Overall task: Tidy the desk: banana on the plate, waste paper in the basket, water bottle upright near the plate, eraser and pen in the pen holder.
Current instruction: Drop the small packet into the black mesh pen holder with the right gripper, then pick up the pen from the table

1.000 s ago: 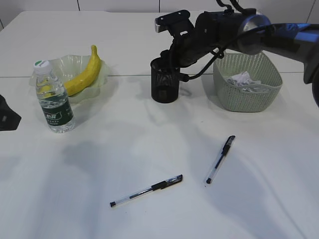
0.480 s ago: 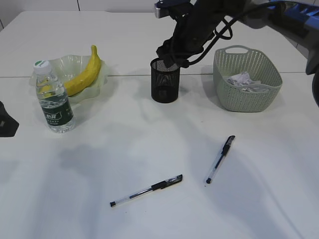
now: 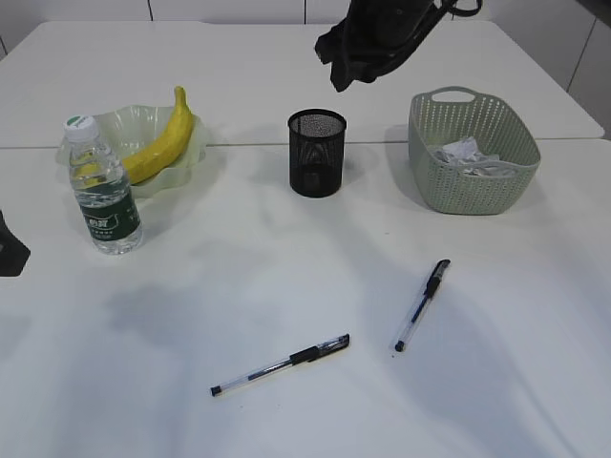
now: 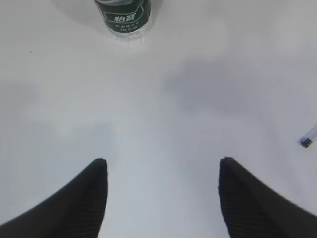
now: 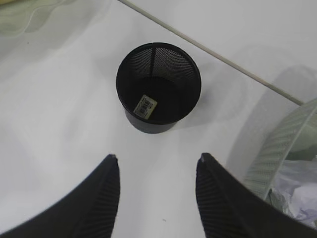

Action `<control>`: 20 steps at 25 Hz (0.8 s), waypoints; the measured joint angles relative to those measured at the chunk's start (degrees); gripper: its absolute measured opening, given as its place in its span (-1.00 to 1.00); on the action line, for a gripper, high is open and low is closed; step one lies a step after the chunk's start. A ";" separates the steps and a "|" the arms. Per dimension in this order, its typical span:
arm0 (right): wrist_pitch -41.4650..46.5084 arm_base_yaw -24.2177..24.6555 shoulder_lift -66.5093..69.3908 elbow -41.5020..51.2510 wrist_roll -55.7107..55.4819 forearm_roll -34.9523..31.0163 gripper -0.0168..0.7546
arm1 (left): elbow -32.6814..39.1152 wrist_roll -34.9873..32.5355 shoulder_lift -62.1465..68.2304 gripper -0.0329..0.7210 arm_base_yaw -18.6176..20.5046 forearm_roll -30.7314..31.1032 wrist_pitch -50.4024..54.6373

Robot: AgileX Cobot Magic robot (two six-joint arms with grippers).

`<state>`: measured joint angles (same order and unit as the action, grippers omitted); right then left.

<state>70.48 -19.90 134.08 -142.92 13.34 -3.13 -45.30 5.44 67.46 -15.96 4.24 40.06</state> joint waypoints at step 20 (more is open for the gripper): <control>1.47 0.00 -13.01 5.99 -1.96 1.31 0.01 | -0.27 0.00 0.00 0.41 0.00 -0.86 4.78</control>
<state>71.95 -19.90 121.07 -136.93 11.38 -1.83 -45.56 5.44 67.46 -15.96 3.38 44.84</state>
